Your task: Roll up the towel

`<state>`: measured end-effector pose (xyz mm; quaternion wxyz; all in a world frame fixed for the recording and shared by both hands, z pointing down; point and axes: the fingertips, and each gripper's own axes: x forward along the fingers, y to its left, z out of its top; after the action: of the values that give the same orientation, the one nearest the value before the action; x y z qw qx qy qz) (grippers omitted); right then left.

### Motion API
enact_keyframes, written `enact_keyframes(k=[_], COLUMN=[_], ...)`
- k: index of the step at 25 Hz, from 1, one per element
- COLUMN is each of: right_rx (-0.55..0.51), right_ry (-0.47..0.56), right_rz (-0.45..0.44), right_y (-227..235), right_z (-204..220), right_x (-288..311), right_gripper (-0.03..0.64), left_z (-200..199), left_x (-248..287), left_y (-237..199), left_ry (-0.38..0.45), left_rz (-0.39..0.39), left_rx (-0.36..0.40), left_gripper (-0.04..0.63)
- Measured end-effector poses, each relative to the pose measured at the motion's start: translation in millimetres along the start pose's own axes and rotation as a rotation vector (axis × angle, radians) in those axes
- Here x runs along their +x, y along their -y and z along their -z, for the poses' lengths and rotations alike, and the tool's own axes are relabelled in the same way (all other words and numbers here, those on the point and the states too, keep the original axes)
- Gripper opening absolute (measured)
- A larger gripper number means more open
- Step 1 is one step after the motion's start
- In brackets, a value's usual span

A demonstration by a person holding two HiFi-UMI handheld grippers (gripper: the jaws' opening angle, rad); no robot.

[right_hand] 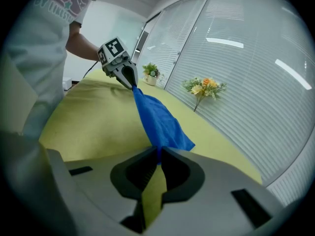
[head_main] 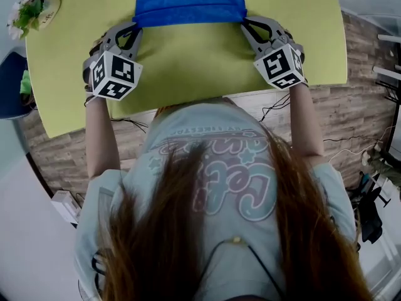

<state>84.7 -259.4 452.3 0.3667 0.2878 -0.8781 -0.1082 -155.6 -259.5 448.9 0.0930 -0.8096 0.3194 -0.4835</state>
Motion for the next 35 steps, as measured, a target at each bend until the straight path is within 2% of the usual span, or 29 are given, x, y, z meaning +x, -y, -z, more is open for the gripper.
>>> enact_keyframes(k=[7,11,13,17,25,29,35], right_rx=[0.071,0.166,0.165,0.153,0.246,0.240,0.229], right_ry=[0.000,0.002,0.004,0.010,0.020,-0.007,-0.053], right_rz=[-0.067,-0.133,-0.138,-0.136,-0.074,-0.047,-0.013], right_y=[-9.0,-13.1,-10.7,-0.8,24.4,31.0,34.8], right_z=[6.6,7.4,6.0,2.4,4.7,6.6,13.2], right_x=[-14.0,-18.1,-17.4,-15.8,-3.5,4.9,10.2], right_gripper=[0.032,0.032,0.032,0.032,0.032,0.032,0.041], left_z=[-3.8,-4.3,-5.2,-11.8,-14.6,-13.4,-17.7], left_x=[-7.1,-9.0,-6.6,0.5,23.3,31.1,39.3], left_y=[14.4,15.1,10.5,-1.9,-17.5,-21.0,-26.0], left_ry=[0.002,0.006,0.007,-0.003,-0.022,-0.056,-0.068], left_rz=[0.108,0.159,0.172,0.169,0.165,0.131,0.058], left_rx=[-0.058,-0.045,-0.048,-0.032,-0.080,-0.061,0.012], left_gripper=[0.040,0.040,0.040,0.040,0.040,0.040,0.040])
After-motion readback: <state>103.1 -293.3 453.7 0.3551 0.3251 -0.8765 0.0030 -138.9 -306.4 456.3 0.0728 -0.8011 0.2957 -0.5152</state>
